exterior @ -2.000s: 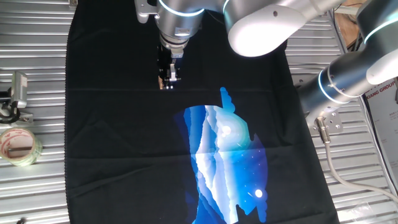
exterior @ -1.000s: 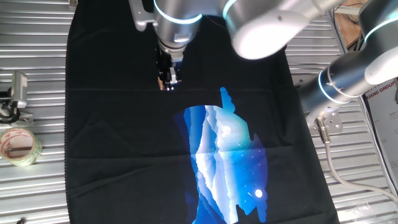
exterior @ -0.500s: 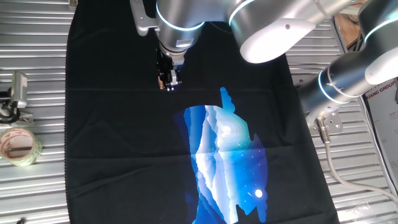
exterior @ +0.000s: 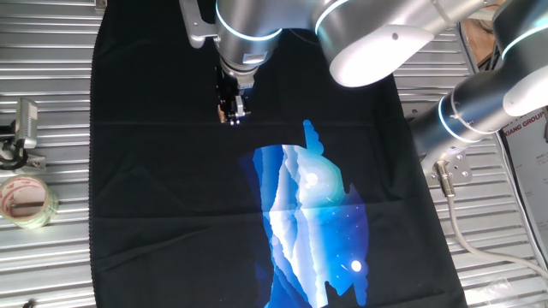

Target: Pick up the small block on the left and move it to the right

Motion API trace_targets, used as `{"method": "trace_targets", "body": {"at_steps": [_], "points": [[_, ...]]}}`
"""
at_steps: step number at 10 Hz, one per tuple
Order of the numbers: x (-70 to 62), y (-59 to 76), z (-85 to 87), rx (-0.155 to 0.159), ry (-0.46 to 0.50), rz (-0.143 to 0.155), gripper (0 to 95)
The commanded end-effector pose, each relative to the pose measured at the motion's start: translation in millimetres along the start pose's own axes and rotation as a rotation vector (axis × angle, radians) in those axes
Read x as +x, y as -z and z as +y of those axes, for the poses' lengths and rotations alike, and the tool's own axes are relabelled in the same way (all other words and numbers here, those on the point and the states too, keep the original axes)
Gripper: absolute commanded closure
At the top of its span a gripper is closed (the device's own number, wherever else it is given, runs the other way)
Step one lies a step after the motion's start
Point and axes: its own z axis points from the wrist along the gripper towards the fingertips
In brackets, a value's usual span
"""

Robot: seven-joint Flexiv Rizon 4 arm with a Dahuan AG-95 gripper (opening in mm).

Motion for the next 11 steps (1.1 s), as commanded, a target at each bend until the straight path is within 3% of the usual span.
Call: {"method": "trace_targets", "body": {"at_steps": [1, 6, 11], "points": [[-0.1, 0.8, 0.7, 0.010, -0.027, -0.001, 95.0], [12.6, -5.2, 11.7, 0.008, -0.067, -0.060, 95.0], [9.0, -4.7, 37.5, 0.011, -0.159, -0.067, 95.0]]}}
